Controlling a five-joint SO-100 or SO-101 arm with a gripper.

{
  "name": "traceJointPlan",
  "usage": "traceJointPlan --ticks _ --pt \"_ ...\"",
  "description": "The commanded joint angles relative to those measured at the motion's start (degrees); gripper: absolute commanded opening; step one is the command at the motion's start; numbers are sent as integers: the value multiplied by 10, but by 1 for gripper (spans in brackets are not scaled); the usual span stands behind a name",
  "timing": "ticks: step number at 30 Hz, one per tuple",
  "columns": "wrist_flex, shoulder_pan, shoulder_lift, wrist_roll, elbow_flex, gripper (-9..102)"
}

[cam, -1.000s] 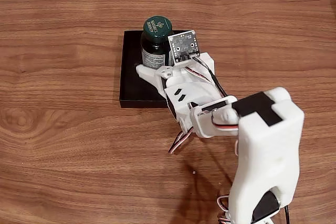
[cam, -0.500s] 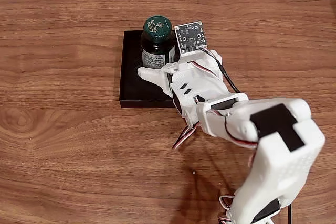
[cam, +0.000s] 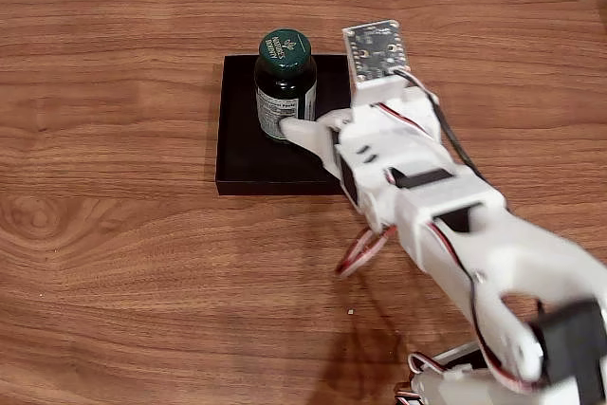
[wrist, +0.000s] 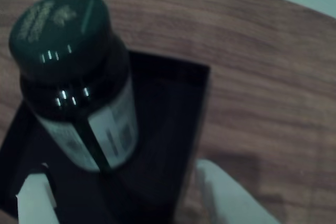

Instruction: Pick up the pill bottle and place it in the black box.

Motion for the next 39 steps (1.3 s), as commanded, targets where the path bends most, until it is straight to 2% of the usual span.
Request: traceJointPlan --ticks 1,7,10,18,27,35,39 --pt "51 17 139 8 19 30" --pt "156 53 221 4 39 26" --pt "184 66 255 3 59 25" --pt "190 76 355 -5 153 25" --pt "238 104 430 -28 191 25" --pt "216 119 490 -18 268 25" --pt "234 126 503 -33 269 25"
